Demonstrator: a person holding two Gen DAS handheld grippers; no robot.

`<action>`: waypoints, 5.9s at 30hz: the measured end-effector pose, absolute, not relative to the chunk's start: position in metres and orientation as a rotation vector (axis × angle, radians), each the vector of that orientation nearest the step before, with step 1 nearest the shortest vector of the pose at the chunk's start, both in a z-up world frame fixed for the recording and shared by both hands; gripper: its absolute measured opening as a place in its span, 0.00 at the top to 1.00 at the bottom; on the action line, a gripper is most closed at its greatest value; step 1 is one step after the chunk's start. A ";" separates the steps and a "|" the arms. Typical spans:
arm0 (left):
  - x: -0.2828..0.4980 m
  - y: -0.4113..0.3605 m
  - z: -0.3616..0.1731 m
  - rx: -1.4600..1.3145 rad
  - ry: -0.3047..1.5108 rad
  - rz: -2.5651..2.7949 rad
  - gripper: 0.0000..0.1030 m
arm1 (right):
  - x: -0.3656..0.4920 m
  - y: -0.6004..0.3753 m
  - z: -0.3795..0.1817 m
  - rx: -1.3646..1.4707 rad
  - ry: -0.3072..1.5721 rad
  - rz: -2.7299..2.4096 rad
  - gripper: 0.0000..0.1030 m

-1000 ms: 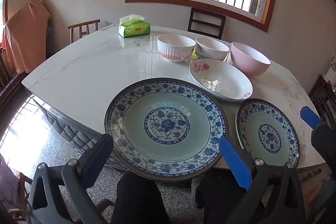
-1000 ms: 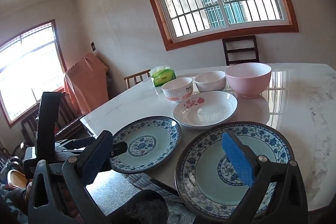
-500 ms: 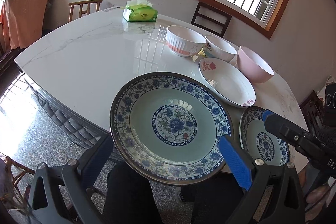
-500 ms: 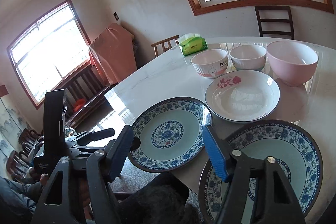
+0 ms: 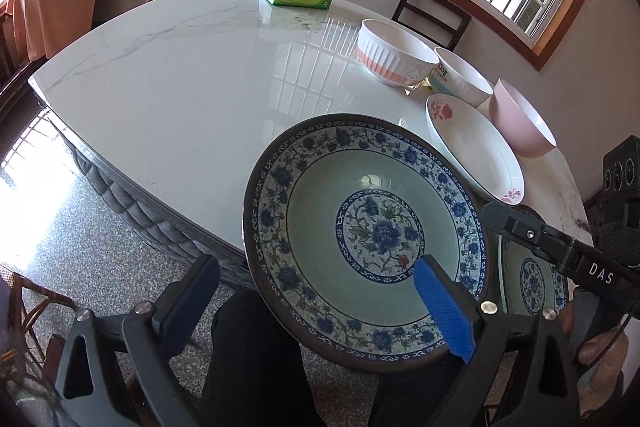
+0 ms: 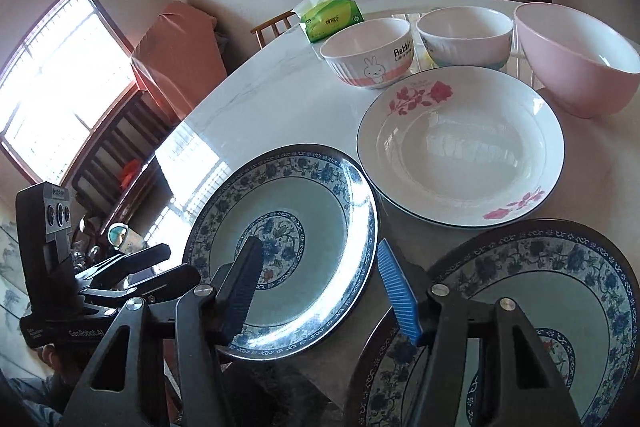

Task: Organize plates and bowls

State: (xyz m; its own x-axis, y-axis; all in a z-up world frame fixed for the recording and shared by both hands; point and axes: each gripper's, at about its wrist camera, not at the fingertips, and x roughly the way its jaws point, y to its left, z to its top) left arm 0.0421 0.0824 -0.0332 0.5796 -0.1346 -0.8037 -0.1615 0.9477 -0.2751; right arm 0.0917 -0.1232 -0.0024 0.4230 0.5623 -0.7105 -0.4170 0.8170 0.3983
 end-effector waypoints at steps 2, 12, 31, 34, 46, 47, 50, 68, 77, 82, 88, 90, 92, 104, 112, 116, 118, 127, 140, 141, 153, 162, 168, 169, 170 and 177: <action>0.044 0.084 -0.035 -0.338 0.963 0.022 0.07 | 0.098 -0.120 -0.006 0.162 0.973 0.607 0.44; 0.056 0.095 -0.057 -0.416 1.067 0.004 0.52 | 0.116 -0.110 -0.021 0.139 1.049 0.596 0.43; 0.080 0.136 -0.040 -0.441 0.995 0.103 0.65 | 0.136 -0.082 -0.024 0.098 1.079 0.514 0.81; 0.093 0.150 -0.036 -0.429 0.973 0.134 0.65 | 0.146 -0.069 -0.021 0.095 1.078 0.516 0.81; 0.135 0.203 -0.042 -0.438 0.949 0.204 0.65 | 0.192 -0.016 -0.022 0.122 1.103 0.523 0.81; 0.137 0.207 -0.043 -0.450 0.944 0.201 0.65 | 0.194 -0.013 -0.024 0.125 1.109 0.523 0.81; 0.140 0.216 -0.046 -0.456 0.922 0.234 0.65 | 0.199 -0.005 -0.027 0.121 1.106 0.518 0.81; 0.076 0.118 0.001 -0.514 0.839 -0.192 0.35 | 0.082 -0.153 0.059 0.354 0.831 0.557 0.52; 0.072 -0.014 -0.020 -0.352 0.968 -0.390 0.35 | 0.003 -0.294 0.051 0.389 0.802 0.323 0.42; 0.077 -0.030 -0.029 -0.384 1.031 -0.401 0.35 | -0.011 -0.338 0.019 0.470 0.831 0.251 0.42; 0.081 -0.039 -0.036 -0.412 1.080 -0.400 0.35 | -0.004 -0.353 -0.005 0.533 0.841 0.269 0.42; 0.082 -0.046 -0.038 -0.396 1.100 -0.406 0.35 | -0.002 -0.352 -0.009 0.530 0.843 0.280 0.42; 0.082 -0.053 -0.040 -0.390 1.120 -0.422 0.35 | 0.001 -0.352 -0.016 0.534 0.850 0.290 0.42; 0.082 -0.070 -0.047 -0.341 1.171 -0.443 0.37 | 0.012 -0.348 -0.037 0.566 0.874 0.356 0.42; 0.079 -0.083 -0.046 -0.210 1.161 -0.398 0.78 | 0.017 -0.333 -0.041 0.548 0.895 0.418 0.49; 0.075 -0.080 -0.047 -0.201 1.140 -0.377 0.78 | 0.012 -0.328 -0.039 0.465 0.884 0.357 0.65; 0.070 -0.080 -0.046 -0.192 1.136 -0.376 0.78 | 0.010 -0.332 -0.041 0.461 0.892 0.349 0.77; 0.055 -0.075 -0.036 -0.163 1.078 -0.354 0.78 | -0.012 -0.330 -0.041 0.464 0.895 0.333 0.83; 0.041 -0.020 -0.015 -0.243 0.995 -0.253 0.78 | -0.023 -0.285 -0.023 0.421 0.880 0.404 0.83; 0.041 -0.013 -0.012 -0.252 0.986 -0.239 0.78 | -0.022 -0.280 -0.021 0.415 0.876 0.412 0.83; 0.060 0.100 0.007 -0.349 0.890 -0.028 0.78 | 0.042 -0.180 0.007 0.295 0.854 0.589 0.83; 0.098 0.175 -0.005 -0.390 0.876 0.102 0.77 | 0.109 -0.095 0.003 0.216 0.891 0.682 0.83; 0.121 0.207 -0.016 -0.406 0.889 0.132 0.77 | 0.141 -0.050 -0.005 0.180 0.918 0.705 0.82; 0.124 0.211 -0.018 -0.409 0.889 0.133 0.77 | 0.143 -0.044 -0.006 0.172 0.916 0.702 0.82; 0.128 0.214 -0.020 -0.414 0.890 0.133 0.77 | 0.146 -0.040 -0.007 0.162 0.916 0.698 0.82; 0.140 0.225 -0.027 -0.425 0.888 0.143 0.77 | 0.161 -0.020 -0.012 0.142 0.928 0.682 0.82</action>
